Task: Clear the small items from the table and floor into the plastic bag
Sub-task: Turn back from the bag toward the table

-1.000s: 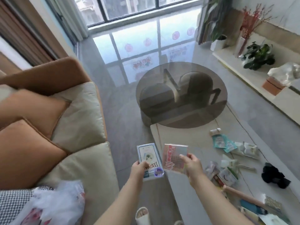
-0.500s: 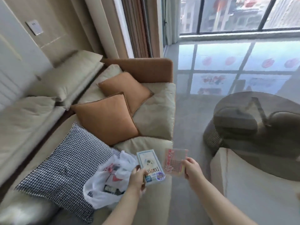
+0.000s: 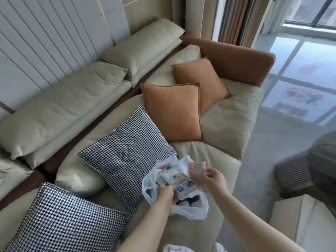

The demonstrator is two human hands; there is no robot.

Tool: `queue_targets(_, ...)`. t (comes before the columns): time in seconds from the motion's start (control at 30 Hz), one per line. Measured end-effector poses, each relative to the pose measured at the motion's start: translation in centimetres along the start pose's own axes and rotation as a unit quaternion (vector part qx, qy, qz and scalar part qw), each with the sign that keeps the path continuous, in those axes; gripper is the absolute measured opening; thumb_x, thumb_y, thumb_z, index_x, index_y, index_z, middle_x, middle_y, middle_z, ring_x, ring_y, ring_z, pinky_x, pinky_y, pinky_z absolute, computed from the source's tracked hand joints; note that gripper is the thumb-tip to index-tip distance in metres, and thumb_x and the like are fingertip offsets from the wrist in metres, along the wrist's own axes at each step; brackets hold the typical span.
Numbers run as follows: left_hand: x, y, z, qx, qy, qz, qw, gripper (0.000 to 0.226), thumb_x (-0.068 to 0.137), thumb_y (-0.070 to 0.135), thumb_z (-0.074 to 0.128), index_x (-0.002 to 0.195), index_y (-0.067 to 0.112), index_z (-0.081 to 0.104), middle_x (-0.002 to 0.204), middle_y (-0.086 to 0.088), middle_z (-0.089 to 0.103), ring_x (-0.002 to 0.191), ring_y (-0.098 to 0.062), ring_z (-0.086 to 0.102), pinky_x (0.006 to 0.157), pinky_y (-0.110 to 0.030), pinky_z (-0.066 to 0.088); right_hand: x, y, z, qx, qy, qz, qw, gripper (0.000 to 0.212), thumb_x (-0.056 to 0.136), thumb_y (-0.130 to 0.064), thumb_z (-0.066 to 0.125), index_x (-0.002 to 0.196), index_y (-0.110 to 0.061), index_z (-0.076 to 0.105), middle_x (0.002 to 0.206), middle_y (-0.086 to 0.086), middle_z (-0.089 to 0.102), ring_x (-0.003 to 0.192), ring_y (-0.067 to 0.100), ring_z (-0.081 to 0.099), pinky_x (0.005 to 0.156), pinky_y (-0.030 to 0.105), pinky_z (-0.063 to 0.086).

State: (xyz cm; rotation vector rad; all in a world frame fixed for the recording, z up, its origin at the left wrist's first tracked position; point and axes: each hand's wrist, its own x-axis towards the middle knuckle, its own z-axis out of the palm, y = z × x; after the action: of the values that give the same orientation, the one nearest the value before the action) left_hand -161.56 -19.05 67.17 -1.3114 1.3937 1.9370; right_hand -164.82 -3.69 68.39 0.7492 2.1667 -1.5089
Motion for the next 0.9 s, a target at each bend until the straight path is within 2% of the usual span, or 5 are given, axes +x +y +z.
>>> queue_targets(0.2,2.8,0.4,1.1,-0.040,0.055,-0.055,0.996,0.013,0.096,0.001,0.043,0.101,0.010,0.051,0.079,-0.012,0.059,0.066,-0.024,0.059,0.036,-0.025,0.049,2.5,-1.2,2.4,-0.153,-0.025,-0.031,0.987,0.028,0.084,-0.039,0.059,0.106,-0.022,0.053,0.094,-0.003,0.065,0.079,0.019,0.066,0.076,0.039,0.056)
queue_targets(0.37,9.6,-0.7,-0.4,0.016,0.168,-0.082,0.982,0.032,0.091,0.008,0.051,0.122,0.002,0.056,0.108,-0.020,0.063,0.095,-0.035,0.063,0.085,-0.048,0.055,6.1,-0.7,4.1,-0.225,-0.055,-0.035,0.972,0.030,0.089,-0.015,0.048,0.119,-0.018,0.053,0.106,0.004,0.067,0.085,0.022,0.066,0.076,0.042,0.057)
queue_targets(0.67,8.2,1.5,-1.0,0.047,0.191,-0.062,0.978,0.043,0.100,0.008,0.034,0.143,0.009,0.039,0.140,-0.019,0.044,0.121,-0.036,0.047,0.101,-0.043,0.043,8.8,0.2,5.7,-0.416,-0.197,-0.088,0.884,0.052,0.093,0.002,0.031,0.143,-0.014,0.034,0.136,0.006,0.051,0.118,0.022,0.052,0.093,0.031,0.047)
queue_targets(0.8,7.7,1.1,-1.2,0.109,0.152,-0.019,0.982,0.041,0.098,0.004,0.036,0.138,0.008,0.043,0.124,-0.016,0.053,0.106,-0.029,0.053,0.099,-0.042,0.046,8.4,-0.2,4.1,-0.415,-0.186,-0.086,0.887,0.054,0.092,-0.001,0.031,0.141,-0.022,0.036,0.134,0.000,0.054,0.111,0.020,0.058,0.084,0.029,0.050)
queue_targets(0.9,6.1,0.9,-0.7,0.169,0.087,0.020,0.982,0.014,0.093,0.007,0.045,0.099,0.016,0.054,0.103,-0.014,0.060,0.087,-0.024,0.055,0.073,-0.035,0.049,7.5,-0.3,2.8,-0.397,-0.163,-0.085,0.899,0.048,0.091,-0.006,0.036,0.136,-0.021,0.044,0.131,0.001,0.055,0.107,0.022,0.059,0.080,0.029,0.050)
